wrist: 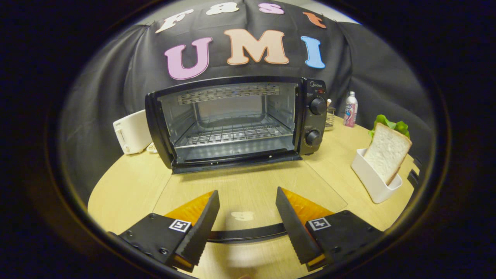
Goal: Open the toaster oven, put the food inside, and close the toaster oven door.
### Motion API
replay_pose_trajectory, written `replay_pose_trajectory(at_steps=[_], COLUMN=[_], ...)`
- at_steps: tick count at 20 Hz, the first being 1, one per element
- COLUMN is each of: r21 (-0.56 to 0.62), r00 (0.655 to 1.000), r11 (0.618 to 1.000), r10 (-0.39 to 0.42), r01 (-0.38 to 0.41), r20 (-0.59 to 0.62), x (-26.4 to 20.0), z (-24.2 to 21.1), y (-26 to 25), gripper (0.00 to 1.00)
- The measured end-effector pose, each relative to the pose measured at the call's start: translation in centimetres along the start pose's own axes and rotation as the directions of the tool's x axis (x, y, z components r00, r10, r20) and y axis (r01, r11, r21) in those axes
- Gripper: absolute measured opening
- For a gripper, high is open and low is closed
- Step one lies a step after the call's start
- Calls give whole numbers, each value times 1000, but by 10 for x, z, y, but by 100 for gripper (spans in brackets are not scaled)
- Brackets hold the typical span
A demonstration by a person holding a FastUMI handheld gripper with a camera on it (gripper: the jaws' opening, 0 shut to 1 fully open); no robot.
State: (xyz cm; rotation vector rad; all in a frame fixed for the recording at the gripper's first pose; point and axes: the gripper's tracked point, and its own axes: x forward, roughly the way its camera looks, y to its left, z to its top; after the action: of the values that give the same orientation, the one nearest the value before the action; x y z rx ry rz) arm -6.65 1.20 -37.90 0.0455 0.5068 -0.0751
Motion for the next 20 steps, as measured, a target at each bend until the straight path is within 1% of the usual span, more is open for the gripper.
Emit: replay_pose_trajectory(at_steps=[2,5,8,12,17,20], r21=[-14,-8,-6,17,25,32], r00=[1000,999,999,999,983,965], r11=[1000,999,1000,999,988,975], r10=[17,42,-6,-40,-154,-223], r01=[-17,-42,6,40,153,221], r20=[8,-12,-33,11,101,138], x=[-1,-3,-11,-28,-57,-69], z=[2,8,19,53,99,108], y=[1,-3,-26,-61,-138,-191], gripper=[94,94,93,93,93,93])
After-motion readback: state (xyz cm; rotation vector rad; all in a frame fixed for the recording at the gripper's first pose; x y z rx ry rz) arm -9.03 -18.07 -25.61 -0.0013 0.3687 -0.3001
